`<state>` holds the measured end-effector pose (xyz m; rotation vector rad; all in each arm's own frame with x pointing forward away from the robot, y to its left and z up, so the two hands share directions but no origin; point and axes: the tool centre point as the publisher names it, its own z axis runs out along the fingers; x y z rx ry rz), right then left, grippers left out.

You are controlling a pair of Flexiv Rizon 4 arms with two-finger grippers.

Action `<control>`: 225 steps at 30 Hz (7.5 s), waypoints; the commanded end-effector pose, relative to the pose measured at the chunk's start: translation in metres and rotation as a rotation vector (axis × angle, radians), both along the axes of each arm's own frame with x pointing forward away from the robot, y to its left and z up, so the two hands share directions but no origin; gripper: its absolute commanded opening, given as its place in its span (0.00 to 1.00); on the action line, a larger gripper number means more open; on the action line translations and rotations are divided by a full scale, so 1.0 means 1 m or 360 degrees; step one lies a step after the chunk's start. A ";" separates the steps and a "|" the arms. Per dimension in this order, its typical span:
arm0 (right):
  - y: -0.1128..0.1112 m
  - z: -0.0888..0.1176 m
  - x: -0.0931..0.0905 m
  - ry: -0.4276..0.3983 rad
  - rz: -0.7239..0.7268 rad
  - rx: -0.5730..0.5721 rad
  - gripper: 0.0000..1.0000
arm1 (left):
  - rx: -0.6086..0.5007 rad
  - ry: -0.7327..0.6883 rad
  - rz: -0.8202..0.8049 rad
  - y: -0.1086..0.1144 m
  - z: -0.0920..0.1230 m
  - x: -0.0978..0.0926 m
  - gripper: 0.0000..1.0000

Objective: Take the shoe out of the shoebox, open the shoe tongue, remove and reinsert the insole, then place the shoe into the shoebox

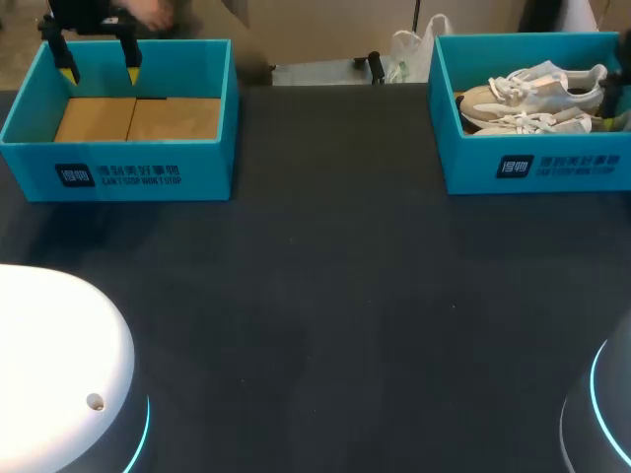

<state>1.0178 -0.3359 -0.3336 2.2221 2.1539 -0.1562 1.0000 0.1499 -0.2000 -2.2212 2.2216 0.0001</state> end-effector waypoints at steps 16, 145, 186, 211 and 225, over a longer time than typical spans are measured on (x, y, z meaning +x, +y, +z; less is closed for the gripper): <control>0.003 -0.012 -0.001 0.0035 -0.0006 0.0026 0.48 | 0.0000 0.0000 0.0000 0.000 0.000 0.000 1.00; 0.165 0.210 -0.160 -0.0367 -0.0269 -0.0235 0.00 | 0.0000 0.0000 0.0000 0.000 0.000 0.000 1.00; 0.305 0.100 -0.275 -0.0236 -0.0241 -0.0098 0.00 | 0.0000 0.0000 0.0000 0.000 0.000 0.000 1.00; 0.386 0.044 -0.316 -0.0185 -0.0199 -0.0130 0.00 | 0.0000 0.0000 0.0000 0.000 0.000 0.000 1.00; 0.429 -0.019 -0.330 -0.0097 -0.0198 -0.0154 0.00 | 0.0000 0.0000 0.0000 0.000 0.000 0.000 1.00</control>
